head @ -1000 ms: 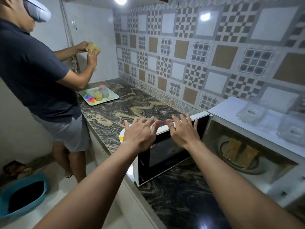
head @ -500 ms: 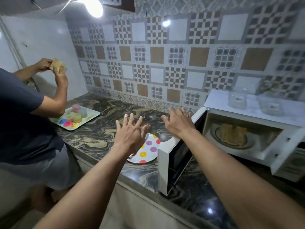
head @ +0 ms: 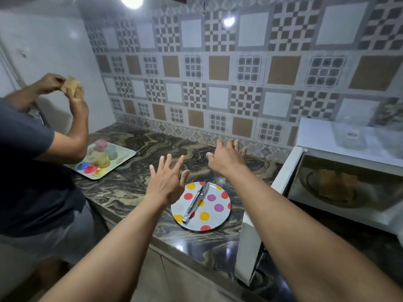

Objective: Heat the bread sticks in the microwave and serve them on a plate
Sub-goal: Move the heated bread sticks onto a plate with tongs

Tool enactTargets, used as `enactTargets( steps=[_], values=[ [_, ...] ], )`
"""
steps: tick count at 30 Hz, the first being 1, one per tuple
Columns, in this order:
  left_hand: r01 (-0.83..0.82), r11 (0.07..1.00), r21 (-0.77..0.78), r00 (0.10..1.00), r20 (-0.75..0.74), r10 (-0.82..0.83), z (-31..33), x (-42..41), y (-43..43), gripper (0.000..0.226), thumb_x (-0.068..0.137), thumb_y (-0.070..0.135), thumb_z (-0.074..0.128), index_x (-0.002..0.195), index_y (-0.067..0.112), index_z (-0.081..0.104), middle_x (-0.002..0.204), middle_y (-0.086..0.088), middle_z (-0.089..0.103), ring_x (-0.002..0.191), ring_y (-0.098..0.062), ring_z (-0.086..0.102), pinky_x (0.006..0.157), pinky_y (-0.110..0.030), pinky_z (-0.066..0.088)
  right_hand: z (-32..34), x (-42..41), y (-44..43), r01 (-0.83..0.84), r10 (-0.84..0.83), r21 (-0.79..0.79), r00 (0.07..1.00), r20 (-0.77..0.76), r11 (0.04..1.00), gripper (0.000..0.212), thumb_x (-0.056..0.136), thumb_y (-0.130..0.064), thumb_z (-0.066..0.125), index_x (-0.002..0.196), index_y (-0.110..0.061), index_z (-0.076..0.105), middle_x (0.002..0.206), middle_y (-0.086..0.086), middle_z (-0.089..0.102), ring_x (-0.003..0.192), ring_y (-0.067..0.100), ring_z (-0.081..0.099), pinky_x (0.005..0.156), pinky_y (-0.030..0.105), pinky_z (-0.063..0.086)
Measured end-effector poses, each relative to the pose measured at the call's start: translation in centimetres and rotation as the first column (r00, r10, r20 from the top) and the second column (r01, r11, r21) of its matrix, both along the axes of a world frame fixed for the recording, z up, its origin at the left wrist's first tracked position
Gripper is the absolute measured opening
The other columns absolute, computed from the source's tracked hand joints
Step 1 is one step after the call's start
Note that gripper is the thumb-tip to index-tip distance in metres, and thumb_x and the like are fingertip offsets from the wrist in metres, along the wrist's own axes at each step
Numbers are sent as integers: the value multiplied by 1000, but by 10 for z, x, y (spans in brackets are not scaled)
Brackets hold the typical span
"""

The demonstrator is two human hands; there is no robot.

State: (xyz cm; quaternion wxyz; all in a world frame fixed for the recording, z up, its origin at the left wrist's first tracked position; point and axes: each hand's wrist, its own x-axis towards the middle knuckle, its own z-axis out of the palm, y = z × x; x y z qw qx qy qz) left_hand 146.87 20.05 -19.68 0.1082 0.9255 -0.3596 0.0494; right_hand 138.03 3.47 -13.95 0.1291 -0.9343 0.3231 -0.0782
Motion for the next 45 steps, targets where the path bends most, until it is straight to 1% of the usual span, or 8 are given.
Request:
enactTargets(
  steps=[10,15,20,24,30,37,41,45],
  values=[
    [90,993,70,989,-124,-81,-57,64,-11,60,104,53,22,160,30,14,166,-13,14,153,-34,10,118,-60,20,-28,41,0,112,-109,55,992,-55,992,68,99,-43,44,154,-11,20,160,24,17,150,40,6,118,61,7],
    [167,982,84,962,-234,-143,-96,98,-14,60,105,50,26,160,28,16,166,-12,17,152,-31,16,118,-57,21,-65,58,7,215,-211,52,975,-72,975,64,98,-43,45,151,-9,28,153,23,30,144,41,21,116,58,19],
    [247,968,45,918,-330,-219,-133,126,-22,63,102,51,36,159,27,21,159,-7,34,144,-29,34,111,-49,37,-109,76,22,289,-283,76,955,-86,954,55,98,-36,46,144,-8,35,145,21,40,136,38,35,110,55,31],
    [280,958,59,904,-351,-243,-153,140,-33,63,101,53,40,157,31,23,150,-8,44,132,-35,47,98,-47,45,-147,87,35,347,-334,89,934,-129,934,54,99,-38,44,144,-10,34,143,18,40,133,38,38,104,51,35],
    [317,944,92,909,-314,-275,-171,150,-47,62,98,46,49,153,28,29,143,-12,51,127,-38,50,98,-48,45,-187,97,51,373,-345,112,915,-208,921,47,99,-40,43,134,-10,42,136,16,45,129,36,39,98,50,38],
    [256,963,82,926,-307,-220,-183,155,-46,56,92,34,56,145,22,45,139,-12,53,125,-37,51,100,-47,43,-213,106,66,398,-368,80,896,-248,914,57,93,-54,51,130,-10,48,132,16,53,120,37,49,96,47,39],
    [162,986,-43,879,-448,-164,-184,158,-50,50,86,31,63,133,17,54,126,-18,59,117,-40,55,94,-42,46,-219,106,71,446,-413,92,876,-249,890,56,91,-56,55,121,-9,51,122,14,62,115,36,57,91,44,42],
    [4,996,-92,805,-591,-58,-178,164,-56,53,77,21,78,127,17,59,123,-16,65,117,-36,59,88,-37,47,-223,108,71,458,-416,154,877,-242,875,39,94,-39,55,115,-7,51,116,16,64,107,37,61,82,41,45]
  ],
)
